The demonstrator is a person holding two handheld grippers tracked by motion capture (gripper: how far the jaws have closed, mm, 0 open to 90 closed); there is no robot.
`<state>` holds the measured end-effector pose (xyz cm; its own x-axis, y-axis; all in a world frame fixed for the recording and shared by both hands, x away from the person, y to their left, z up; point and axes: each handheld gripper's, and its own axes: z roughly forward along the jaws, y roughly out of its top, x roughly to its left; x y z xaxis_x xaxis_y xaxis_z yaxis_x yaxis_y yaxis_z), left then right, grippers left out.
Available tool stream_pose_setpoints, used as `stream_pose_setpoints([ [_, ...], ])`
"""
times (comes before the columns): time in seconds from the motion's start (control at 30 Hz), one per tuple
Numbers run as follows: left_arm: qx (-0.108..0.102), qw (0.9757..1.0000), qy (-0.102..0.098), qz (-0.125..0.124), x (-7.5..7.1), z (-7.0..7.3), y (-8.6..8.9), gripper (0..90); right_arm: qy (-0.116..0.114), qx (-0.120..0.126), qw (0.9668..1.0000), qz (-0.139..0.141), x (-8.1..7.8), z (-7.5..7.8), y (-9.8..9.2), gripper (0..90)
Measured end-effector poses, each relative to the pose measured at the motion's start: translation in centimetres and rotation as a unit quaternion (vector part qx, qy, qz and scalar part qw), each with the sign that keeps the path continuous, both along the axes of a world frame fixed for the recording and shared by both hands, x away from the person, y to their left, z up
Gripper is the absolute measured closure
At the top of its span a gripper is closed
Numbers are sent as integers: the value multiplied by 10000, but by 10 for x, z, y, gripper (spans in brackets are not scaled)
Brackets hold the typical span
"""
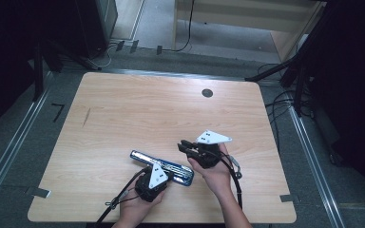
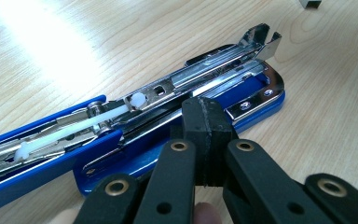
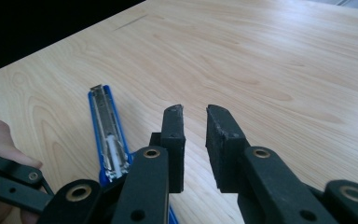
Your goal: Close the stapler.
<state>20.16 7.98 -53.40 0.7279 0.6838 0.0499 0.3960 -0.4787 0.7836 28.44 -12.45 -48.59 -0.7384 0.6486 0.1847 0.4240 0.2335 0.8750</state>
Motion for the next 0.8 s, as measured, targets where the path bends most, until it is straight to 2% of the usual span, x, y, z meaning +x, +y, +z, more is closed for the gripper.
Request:
stream_pose_setpoints([
  [0.07, -7, 10000, 1, 4, 0, 0, 0, 900, -9, 1, 10000, -49, -1, 0, -4, 770],
  [0.13, 7, 10000, -4, 1, 0, 0, 0, 900, -35, 39, 9998, -209, -5, 1, -18, 767],
  [0.2, 2, 10000, -2, 2, 0, 0, 0, 900, -65, 36, 9997, -236, -6, 1, -21, 764],
  [0.23, 2, 10000, -3, 2, 0, 0, 0, 900, -82, 40, 9994, -327, -9, 1, -30, 760],
  [0.33, 0, 10000, -18, 0, 0, 0, 0, 900, -107, 50, 9989, -455, -13, 1, -41, 755],
  [0.8, -5, 10000, -17, 4, 0, 0, -1, 900, 21, 49, 9946, -1040, -31, -14, -92, 755],
])
